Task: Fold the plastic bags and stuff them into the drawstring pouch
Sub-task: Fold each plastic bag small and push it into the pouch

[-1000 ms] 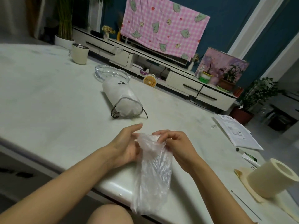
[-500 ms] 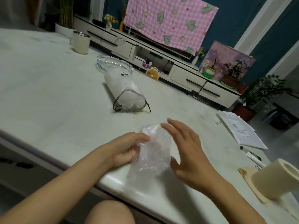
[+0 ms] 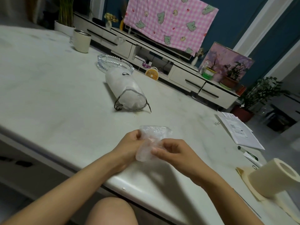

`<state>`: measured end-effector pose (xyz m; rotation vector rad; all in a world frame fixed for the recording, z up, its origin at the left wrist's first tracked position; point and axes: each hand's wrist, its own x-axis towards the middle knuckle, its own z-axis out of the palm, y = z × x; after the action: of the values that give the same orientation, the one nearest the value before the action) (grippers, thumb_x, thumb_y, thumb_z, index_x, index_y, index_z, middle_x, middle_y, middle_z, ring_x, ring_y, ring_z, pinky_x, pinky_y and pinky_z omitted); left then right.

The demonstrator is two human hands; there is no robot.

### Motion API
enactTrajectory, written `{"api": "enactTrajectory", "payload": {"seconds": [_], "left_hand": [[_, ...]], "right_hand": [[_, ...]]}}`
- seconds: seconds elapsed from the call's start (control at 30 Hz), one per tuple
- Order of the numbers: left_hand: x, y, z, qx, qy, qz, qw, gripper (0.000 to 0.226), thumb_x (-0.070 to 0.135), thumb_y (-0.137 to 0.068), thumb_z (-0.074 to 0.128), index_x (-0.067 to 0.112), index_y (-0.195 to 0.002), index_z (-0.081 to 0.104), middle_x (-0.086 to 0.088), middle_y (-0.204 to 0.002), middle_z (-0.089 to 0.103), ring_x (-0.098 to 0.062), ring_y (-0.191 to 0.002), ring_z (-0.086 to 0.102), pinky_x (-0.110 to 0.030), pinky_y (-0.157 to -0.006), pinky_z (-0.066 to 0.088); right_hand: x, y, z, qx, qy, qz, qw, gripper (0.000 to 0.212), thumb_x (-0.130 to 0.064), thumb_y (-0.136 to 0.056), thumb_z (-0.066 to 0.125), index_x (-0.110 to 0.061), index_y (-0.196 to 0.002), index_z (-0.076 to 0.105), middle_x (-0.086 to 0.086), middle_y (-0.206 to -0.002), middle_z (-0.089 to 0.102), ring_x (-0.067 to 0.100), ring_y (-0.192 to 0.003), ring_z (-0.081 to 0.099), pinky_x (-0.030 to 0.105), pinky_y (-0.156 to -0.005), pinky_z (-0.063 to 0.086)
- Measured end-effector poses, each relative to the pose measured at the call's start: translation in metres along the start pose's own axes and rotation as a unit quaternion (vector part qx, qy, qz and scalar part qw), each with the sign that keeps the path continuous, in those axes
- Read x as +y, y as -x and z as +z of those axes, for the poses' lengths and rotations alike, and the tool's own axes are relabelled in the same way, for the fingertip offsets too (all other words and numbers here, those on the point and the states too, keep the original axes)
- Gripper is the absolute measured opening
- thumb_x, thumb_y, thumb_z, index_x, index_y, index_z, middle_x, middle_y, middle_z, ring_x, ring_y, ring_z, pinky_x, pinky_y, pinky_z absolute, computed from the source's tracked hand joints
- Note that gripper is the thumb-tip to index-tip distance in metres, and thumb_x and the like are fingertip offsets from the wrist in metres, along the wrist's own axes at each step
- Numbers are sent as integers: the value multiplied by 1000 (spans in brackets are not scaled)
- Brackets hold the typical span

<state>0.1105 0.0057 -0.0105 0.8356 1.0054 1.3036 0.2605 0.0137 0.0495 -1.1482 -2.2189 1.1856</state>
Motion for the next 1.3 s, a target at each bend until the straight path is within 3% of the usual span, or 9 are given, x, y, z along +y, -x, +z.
{"api": "enactTrajectory", "payload": {"seconds": [0.23, 0.37, 0.53, 0.67, 0.8, 0.97, 1.13, 1.2, 1.3], "left_hand": [[3, 5, 0, -97, 54, 3, 994, 54, 42, -76, 67, 4, -115, 60, -19, -110, 65, -30, -100, 63, -45, -91, 49], [-3, 3, -1, -49, -33, 35, 998, 51, 24, -56, 70, 11, -103, 59, -11, -101, 66, -27, -97, 63, -43, -89, 49], [-2, 2, 0, -15, 16, 25, 999, 30, 5, -75, 55, 10, -105, 61, -15, -104, 69, -28, -94, 65, -43, -89, 50], [-2, 1, 0, 2, 39, 14, 999, 30, -9, -90, 38, 6, -107, 57, -12, -98, 67, -22, -85, 65, -34, -76, 55], [-1, 4, 0, 2, 18, 10, 1000, 32, -8, -90, 37, 5, -110, 57, -17, -107, 65, -25, -91, 63, -40, -83, 54], [3, 7, 3, -29, 33, 11, 999, 33, 5, -76, 53, 6, -108, 61, -19, -110, 66, -30, -97, 63, -46, -89, 50], [0, 7, 2, -42, 54, 19, 997, 44, 29, -83, 61, -1, -114, 56, -24, -112, 64, -34, -103, 63, -47, -95, 47], [-1, 7, 1, -42, 3, 45, 998, 68, 43, -59, 75, 6, -113, 56, -16, -110, 67, -28, -103, 65, -43, -94, 50], [-5, 4, 1, -16, -52, 66, 996, 55, 35, -55, 73, 11, -103, 59, -11, -102, 69, -19, -90, 66, -39, -88, 51]], "right_hand": [[7, -11, 8, 83, 23, 117, 989, 20, -13, -84, 62, -8, -68, 52, 7, -67, 38, 15, -63, 34, 21, -51, 27], [4, -10, 8, 86, 18, 104, 991, 24, -19, -86, 63, -8, -69, 52, 6, -68, 40, 15, -64, 37, 22, -55, 30], [9, 3, 5, 89, 79, 56, 991, 19, -22, -85, 65, -7, -74, 62, 0, -73, 51, 10, -66, 46, 25, -63, 37], [24, 11, -3, 136, 139, 80, 978, 18, -30, -83, 68, -18, -70, 67, -8, -102, 56, 1, -96, 53, 5, -72, 36], [27, 11, -11, 190, -4, 128, 973, 3, -15, -83, 69, -15, -84, 66, -4, -90, 64, 10, -80, 60, 10, -64, 42], [21, 1, -6, 112, -161, 130, 972, 73, -29, -60, 84, -21, -124, 50, 3, -116, 63, 17, -102, 65, 28, -76, 53], [18, -9, 8, 185, -126, 106, 969, 16, -5, -80, 69, -6, -97, 67, 6, -87, 67, 11, -72, 63, 19, -57, 48], [16, -11, 12, 195, -137, 103, 966, 11, -4, -80, 68, -6, -91, 66, 6, -82, 67, 14, -71, 64, 21, -57, 49], [18, -15, 13, 201, -181, 113, 956, 21, 0, -80, 66, -6, -100, 66, 15, -97, 70, 28, -89, 68, 32, -71, 54]]}}
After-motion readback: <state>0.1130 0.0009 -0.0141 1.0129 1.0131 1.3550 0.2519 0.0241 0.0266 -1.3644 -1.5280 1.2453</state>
